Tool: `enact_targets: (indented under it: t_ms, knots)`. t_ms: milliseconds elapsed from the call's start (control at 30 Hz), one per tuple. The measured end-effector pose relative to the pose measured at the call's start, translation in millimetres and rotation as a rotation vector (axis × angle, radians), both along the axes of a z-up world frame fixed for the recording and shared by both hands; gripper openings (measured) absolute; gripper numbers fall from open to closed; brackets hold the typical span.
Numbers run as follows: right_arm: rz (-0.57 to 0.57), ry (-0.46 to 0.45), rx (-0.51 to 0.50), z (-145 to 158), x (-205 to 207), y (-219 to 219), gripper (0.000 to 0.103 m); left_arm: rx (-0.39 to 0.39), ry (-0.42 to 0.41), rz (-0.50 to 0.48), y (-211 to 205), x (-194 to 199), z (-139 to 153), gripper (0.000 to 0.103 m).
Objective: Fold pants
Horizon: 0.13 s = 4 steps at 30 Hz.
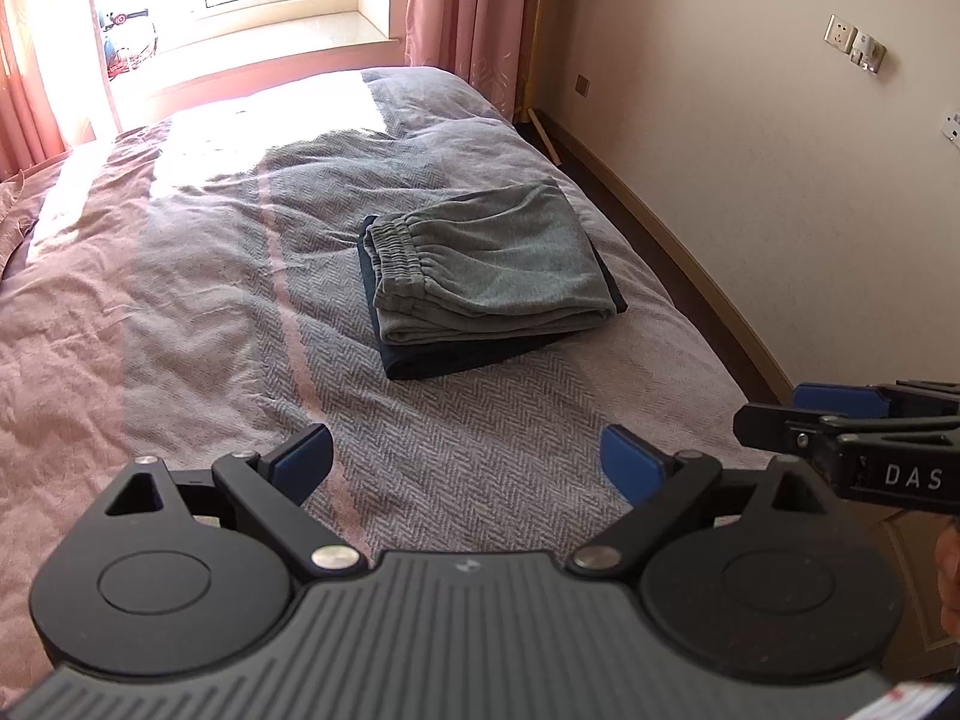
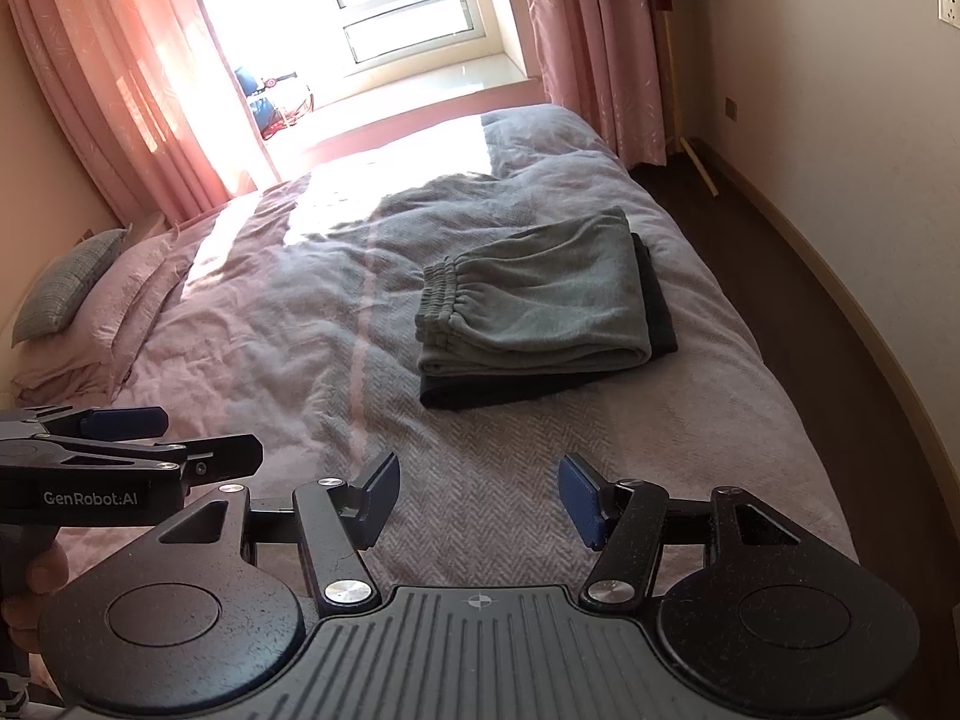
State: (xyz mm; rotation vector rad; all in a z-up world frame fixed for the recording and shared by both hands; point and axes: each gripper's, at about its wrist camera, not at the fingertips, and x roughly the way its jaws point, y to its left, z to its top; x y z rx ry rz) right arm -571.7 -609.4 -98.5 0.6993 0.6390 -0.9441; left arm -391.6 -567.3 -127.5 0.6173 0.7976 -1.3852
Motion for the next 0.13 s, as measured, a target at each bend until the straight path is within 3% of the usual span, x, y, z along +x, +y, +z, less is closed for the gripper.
enact_targets:
  t_ms: [133]
  knots:
    - [-0.003,0.0,0.008,-2.7,-2.5,-4.8,0.056,0.013,-0.006,-0.01,-6.8,-4.9,-3.3,0.094]
